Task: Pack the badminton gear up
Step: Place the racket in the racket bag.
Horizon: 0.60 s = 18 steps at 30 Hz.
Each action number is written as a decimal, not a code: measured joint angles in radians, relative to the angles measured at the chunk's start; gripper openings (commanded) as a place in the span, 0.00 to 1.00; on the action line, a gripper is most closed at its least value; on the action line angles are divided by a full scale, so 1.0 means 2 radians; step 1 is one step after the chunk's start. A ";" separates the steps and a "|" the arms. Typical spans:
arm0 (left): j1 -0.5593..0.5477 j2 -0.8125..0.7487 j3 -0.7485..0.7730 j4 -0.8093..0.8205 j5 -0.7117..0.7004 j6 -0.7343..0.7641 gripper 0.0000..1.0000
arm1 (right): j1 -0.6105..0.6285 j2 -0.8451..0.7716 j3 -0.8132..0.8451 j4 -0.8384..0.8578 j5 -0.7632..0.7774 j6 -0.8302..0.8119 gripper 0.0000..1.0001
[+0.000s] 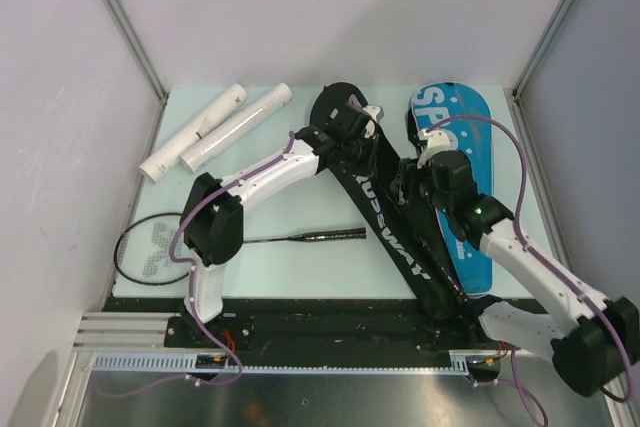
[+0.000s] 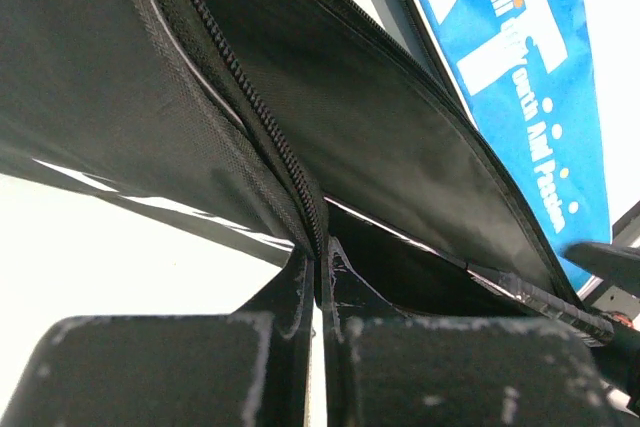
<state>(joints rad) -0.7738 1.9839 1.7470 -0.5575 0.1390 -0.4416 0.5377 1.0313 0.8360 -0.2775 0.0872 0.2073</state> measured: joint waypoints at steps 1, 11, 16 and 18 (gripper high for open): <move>0.000 0.000 -0.003 0.003 0.002 0.004 0.00 | -0.018 0.014 0.000 -0.001 -0.018 -0.001 0.45; 0.000 -0.008 -0.045 0.058 0.022 0.030 0.00 | -0.115 0.110 -0.006 -0.032 -0.123 0.010 0.52; 0.001 -0.009 -0.047 0.065 0.029 0.030 0.00 | -0.100 0.157 -0.006 -0.036 -0.156 0.006 0.57; 0.001 -0.010 -0.049 0.066 0.032 0.030 0.00 | -0.084 0.174 -0.006 -0.036 -0.157 0.000 0.58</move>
<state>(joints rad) -0.7715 1.9648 1.6485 -0.4263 0.2039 -0.3824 0.3687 1.3785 0.8234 -0.3500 -0.2272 0.2073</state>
